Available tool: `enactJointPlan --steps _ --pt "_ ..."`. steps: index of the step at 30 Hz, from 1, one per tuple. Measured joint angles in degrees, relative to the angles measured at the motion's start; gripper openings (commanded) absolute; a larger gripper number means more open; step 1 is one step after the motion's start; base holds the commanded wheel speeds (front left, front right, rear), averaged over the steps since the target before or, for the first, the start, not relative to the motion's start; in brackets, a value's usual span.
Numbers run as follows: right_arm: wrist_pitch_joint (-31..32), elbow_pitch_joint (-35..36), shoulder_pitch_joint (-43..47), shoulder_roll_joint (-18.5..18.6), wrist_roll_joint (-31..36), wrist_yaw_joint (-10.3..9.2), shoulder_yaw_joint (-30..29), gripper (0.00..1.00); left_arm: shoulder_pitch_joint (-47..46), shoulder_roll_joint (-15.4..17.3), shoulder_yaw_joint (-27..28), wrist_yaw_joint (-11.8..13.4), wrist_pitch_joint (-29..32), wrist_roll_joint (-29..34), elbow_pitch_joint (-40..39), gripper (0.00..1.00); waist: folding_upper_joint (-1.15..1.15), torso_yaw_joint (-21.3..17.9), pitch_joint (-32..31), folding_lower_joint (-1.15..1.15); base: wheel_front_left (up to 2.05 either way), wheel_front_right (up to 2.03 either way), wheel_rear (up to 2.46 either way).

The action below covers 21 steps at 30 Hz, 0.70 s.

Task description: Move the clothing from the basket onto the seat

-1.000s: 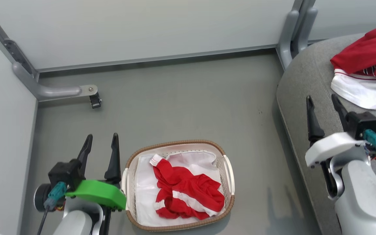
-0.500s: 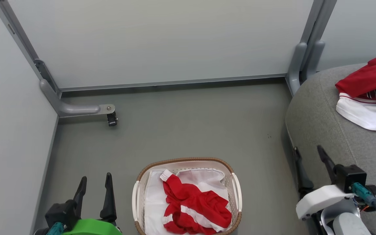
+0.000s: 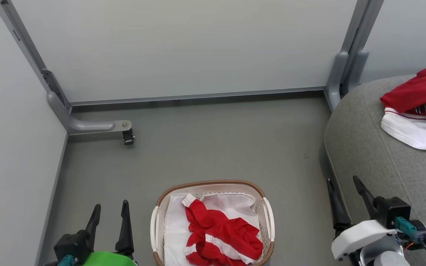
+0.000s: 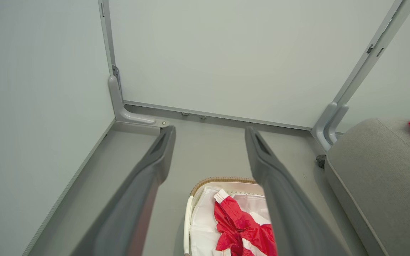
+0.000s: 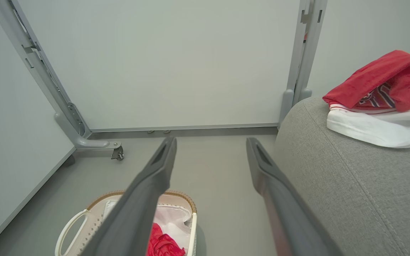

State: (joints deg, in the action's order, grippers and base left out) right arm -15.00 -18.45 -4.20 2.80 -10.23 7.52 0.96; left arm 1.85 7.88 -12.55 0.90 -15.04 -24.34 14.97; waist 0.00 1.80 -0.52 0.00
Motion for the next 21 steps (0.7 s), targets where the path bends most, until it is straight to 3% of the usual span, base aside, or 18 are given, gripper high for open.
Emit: enactJointPlan --steps 21 --pt "0.0 -0.5 0.0 0.0 -0.9 0.01 1.5 1.0 -0.2 -0.9 1.1 -1.6 0.0 1.2 1.8 1.0 0.0 0.3 -0.2 0.0 0.0 0.0 0.0"
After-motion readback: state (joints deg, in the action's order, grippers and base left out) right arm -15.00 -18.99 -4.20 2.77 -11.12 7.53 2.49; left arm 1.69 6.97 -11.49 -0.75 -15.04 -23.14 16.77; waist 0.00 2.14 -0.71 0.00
